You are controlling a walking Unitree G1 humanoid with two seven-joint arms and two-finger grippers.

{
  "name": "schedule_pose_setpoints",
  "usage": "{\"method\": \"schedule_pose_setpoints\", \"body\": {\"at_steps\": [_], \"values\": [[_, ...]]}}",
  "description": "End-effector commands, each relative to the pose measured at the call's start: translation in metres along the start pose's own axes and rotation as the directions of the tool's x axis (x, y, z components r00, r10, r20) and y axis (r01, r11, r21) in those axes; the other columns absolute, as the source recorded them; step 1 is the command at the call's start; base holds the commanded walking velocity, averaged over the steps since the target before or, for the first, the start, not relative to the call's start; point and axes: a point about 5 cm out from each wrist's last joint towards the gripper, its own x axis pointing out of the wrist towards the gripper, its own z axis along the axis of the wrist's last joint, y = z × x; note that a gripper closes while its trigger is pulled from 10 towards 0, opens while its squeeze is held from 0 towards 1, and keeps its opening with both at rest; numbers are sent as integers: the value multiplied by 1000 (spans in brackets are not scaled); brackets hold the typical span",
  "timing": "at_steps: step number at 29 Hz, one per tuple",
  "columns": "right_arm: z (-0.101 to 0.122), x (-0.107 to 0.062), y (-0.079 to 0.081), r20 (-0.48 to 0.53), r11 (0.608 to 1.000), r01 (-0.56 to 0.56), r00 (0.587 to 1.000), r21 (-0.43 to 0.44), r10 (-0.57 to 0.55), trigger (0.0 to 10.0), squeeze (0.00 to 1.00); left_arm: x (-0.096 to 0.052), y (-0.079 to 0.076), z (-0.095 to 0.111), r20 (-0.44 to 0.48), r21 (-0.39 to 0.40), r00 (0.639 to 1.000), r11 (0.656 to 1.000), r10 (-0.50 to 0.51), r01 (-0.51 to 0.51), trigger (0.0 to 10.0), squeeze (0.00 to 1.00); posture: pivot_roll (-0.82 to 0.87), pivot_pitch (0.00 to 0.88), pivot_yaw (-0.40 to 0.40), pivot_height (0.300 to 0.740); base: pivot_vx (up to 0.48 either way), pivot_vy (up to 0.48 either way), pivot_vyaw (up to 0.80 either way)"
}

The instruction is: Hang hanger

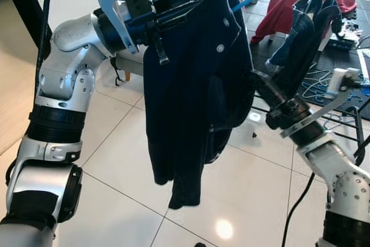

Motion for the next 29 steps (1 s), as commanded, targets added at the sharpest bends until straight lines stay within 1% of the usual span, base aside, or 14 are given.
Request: {"method": "schedule_pose_setpoints", "body": {"at_steps": [1,2,4,5,6,7,8,9,11,12,13,14,23,29], "values": [[-3,-2,-2,3,999,7,1000,38,-7,10000,1000,4,-1,12,53,27,999,1000,-2,1,10000,0,-65,138,-39,740,0,0,0],[-8,-1,0,-31,999,5,1000,33,-4,10000,1000,4,-1,12,53,27,999,1000,1,-2,10000,0,-65,138,-39,740,0,0,0],[-8,-1,0,-31,999,5,1000,33,-4,10000,1000,4,-1,12,53,27,999,1000,1,-2,10000,0,-65,138,-39,740,0,0,0],[-17,-1,-1,-95,1000,24,995,12,-23,10000,1000,4,-1,12,53,27,999,1000,2,-4,10000,0,-67,141,-38,740,0,0,0],[-26,-1,-3,-157,999,48,986,-8,-49,10000,906,4,-1,12,54,28,999,1000,4,-6,10000,0,-68,141,-38,740,0,0,0],[-26,-1,-3,-157,999,48,986,-8,-49,10000,906,4,-1,12,54,28,999,1000,4,-6,10000,0,-68,141,-38,740,0,0,0],[-32,-1,-5,-196,998,65,978,-23,-69,10000,906,4,0,13,55,28,998,1000,5,-7,10000,0,-68,141,-38,740,0,0,0],[-41,-2,-12,-249,992,117,960,-54,-127,10000,0,4,0,13,57,29,998,1000,7,-9,10000,0,-66,143,-38,740,0,0,0],[-46,-3,-17,-278,986,151,946,-74,-165,10000,0,4,0,13,58,29,998,1000,9,-11,10000,0,-66,143,-38,740,0,0,0],[-50,-4,-20,-302,981,172,934,-89,-191,7020,0,4,0,13,58,30,998,999,10,-12,10000,0,-66,141,-38,740,0,0,0],[-50,-4,-20,-302,981,172,934,-89,-191,7020,0,4,0,13,58,30,998,999,10,-12,10000,0,-66,141,-38,740,0,0,0],[-52,-5,-21,-303,980,182,932,-83,-199,0,0,4,0,13,58,32,998,999,14,-16,10000,0,-66,141,-38,740,0,0,0],[-41,-2,-22,-229,978,197,951,-66,-207,0,0,4,1,14,57,38,998,999,21,-23,10000,0,-66,144,-39,740,0,0,0],[-21,1,-25,-100,975,217,970,-45,-220,0,0,2,0,9,18,59,1000,998,20,-21,10000,0,-66,146,-39,740,0,0,0]]}}
